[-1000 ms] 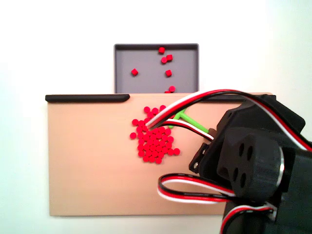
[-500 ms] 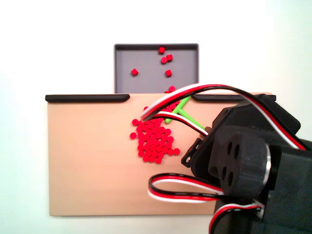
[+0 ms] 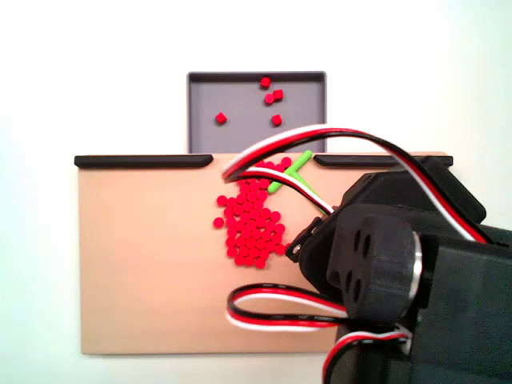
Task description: Push granules from right to the grey container
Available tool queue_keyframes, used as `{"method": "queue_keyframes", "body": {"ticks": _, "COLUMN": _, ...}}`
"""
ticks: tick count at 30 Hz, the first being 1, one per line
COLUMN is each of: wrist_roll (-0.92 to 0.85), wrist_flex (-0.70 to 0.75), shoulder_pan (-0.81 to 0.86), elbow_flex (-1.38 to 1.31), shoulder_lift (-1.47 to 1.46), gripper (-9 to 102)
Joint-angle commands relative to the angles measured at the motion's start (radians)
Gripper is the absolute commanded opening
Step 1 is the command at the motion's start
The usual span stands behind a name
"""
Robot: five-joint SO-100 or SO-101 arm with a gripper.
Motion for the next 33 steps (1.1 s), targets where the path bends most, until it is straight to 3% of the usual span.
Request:
{"method": "queue_keyframes", "body": {"ticks": 1, "wrist_roll": 0.032, "wrist_flex": -0.002, "shoulder_pan": -0.009, "elbow_flex": -0.032, "shoulder_lift": 0.018, "gripper": 0}}
{"method": "queue_keyframes", "body": {"ticks": 33, "wrist_roll": 0.314, "wrist_flex": -0.003, "shoulder_pan": -0.043, "elbow_flex": -0.032, "shoulder_lift": 0.026, "gripper": 0}}
